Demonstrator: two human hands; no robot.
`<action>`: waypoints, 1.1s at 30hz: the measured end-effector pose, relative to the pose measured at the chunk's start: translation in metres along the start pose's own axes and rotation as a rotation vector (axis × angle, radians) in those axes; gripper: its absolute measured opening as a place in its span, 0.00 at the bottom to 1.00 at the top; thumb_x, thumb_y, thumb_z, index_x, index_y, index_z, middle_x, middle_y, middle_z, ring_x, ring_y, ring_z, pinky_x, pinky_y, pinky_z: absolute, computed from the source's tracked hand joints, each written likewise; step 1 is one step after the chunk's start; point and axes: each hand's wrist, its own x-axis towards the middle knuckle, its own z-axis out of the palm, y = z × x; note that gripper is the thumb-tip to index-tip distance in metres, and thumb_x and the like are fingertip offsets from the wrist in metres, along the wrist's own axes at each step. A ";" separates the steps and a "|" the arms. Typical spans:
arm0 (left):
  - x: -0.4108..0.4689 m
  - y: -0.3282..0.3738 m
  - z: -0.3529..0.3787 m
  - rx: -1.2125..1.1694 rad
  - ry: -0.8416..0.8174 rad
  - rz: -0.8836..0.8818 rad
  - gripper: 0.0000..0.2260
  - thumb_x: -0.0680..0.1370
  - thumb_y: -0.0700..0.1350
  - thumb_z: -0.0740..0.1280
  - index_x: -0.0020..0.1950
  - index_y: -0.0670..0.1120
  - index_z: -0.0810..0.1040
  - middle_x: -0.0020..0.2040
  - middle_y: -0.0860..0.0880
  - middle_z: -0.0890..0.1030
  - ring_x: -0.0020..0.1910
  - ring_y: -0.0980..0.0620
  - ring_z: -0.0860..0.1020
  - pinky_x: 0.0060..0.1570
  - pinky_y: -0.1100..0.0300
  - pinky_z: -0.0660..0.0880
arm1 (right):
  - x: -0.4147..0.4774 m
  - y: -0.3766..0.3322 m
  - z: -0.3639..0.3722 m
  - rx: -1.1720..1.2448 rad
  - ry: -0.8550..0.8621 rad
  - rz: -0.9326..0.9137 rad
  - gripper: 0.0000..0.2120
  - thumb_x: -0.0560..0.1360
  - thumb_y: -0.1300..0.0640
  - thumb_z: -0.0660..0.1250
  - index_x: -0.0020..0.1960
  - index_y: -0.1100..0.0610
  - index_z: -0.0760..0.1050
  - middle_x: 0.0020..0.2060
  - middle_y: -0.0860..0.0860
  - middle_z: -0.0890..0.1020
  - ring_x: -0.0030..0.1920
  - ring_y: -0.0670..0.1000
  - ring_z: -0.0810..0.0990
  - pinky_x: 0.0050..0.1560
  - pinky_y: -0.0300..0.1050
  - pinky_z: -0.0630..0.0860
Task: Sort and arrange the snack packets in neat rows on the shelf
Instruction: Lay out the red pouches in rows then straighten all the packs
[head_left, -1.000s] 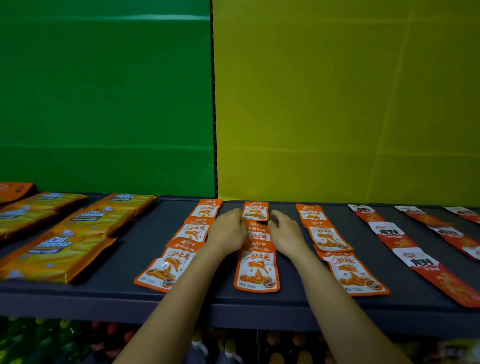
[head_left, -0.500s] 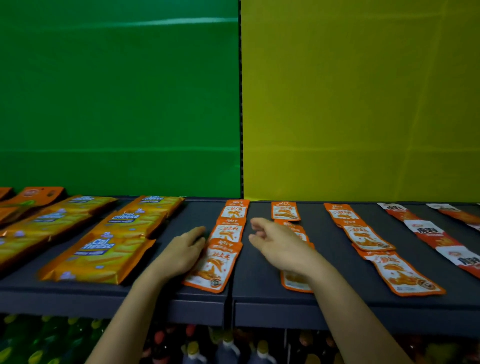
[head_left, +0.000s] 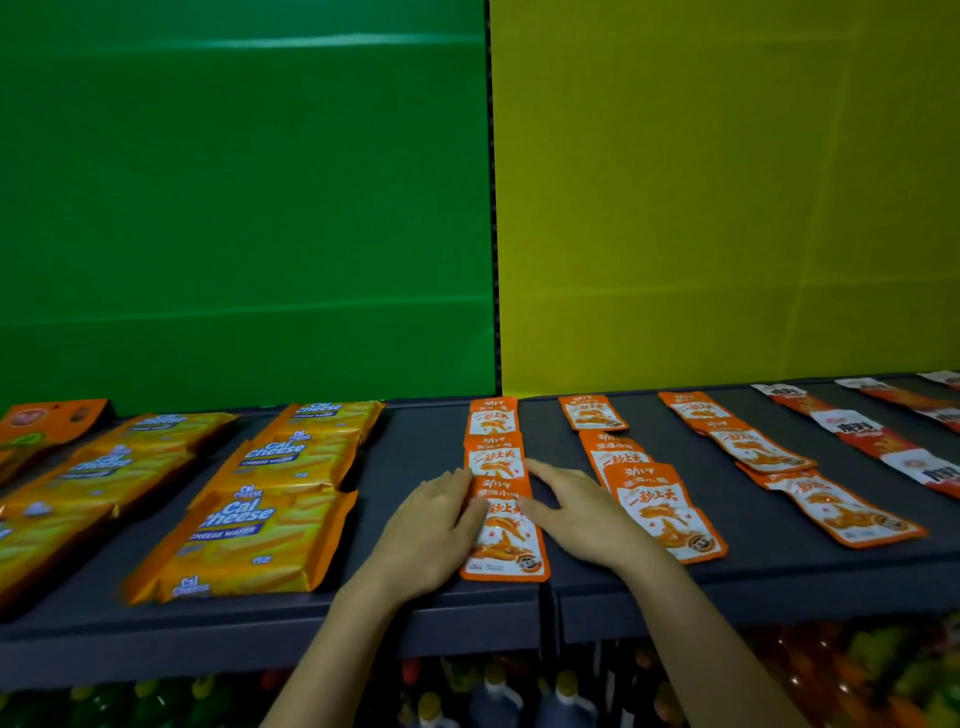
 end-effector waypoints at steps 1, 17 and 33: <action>0.000 0.000 0.001 0.020 0.001 0.005 0.23 0.81 0.52 0.51 0.75 0.47 0.56 0.74 0.48 0.63 0.72 0.52 0.61 0.67 0.64 0.55 | 0.000 0.000 0.001 -0.002 0.004 0.003 0.24 0.79 0.48 0.57 0.73 0.48 0.59 0.70 0.49 0.68 0.71 0.50 0.65 0.69 0.47 0.65; 0.027 0.000 -0.007 -0.188 0.142 -0.118 0.16 0.81 0.47 0.55 0.65 0.42 0.70 0.64 0.45 0.76 0.63 0.47 0.72 0.54 0.60 0.67 | 0.032 -0.010 0.000 0.073 -0.092 0.109 0.20 0.79 0.50 0.56 0.69 0.55 0.64 0.65 0.52 0.74 0.63 0.53 0.74 0.63 0.48 0.72; 0.085 -0.015 0.008 -0.104 0.021 -0.170 0.18 0.81 0.45 0.52 0.71 0.44 0.63 0.68 0.43 0.72 0.64 0.44 0.72 0.61 0.52 0.68 | 0.099 0.000 0.025 -0.077 0.139 0.224 0.22 0.80 0.52 0.52 0.71 0.60 0.60 0.66 0.56 0.72 0.67 0.57 0.70 0.66 0.51 0.65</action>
